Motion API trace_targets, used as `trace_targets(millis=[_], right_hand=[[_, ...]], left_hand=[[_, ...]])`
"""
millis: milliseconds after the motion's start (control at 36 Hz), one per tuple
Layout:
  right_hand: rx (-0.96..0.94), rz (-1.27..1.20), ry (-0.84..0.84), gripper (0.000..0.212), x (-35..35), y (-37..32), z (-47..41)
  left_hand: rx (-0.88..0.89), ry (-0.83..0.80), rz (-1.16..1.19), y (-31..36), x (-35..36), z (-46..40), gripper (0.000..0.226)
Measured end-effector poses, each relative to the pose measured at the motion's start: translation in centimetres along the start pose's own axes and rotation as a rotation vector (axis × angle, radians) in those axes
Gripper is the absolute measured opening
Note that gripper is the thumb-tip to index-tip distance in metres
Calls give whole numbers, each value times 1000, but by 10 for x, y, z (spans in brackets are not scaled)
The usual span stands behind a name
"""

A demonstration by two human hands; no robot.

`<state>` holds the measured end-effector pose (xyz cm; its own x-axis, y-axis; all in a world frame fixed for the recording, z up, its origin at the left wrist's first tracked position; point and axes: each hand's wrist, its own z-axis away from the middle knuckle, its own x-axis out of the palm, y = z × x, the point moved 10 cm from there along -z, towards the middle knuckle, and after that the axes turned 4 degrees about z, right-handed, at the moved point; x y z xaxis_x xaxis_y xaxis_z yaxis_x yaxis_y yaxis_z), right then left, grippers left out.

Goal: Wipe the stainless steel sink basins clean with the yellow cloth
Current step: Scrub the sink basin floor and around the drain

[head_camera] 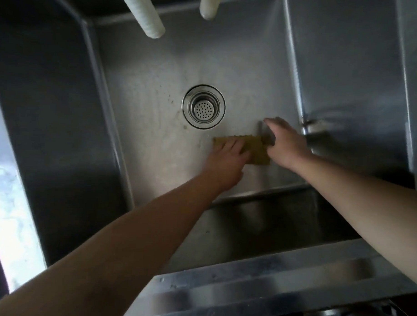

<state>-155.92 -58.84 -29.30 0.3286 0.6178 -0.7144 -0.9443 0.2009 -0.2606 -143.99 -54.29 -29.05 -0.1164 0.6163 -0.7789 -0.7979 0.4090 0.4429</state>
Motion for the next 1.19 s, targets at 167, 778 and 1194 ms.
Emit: trace_targets(millis=[167, 778, 1194], right_hand=[[112, -141, -6, 75, 4, 14, -2], [135, 132, -116, 96, 35, -34, -26], [123, 195, -102, 120, 32, -38, -23]], left_hand=[[14, 117, -90, -5, -8, -14, 42], [-788, 817, 707, -274, -176, 77, 20], [-678, 426, 257, -197, -121, 4, 34]])
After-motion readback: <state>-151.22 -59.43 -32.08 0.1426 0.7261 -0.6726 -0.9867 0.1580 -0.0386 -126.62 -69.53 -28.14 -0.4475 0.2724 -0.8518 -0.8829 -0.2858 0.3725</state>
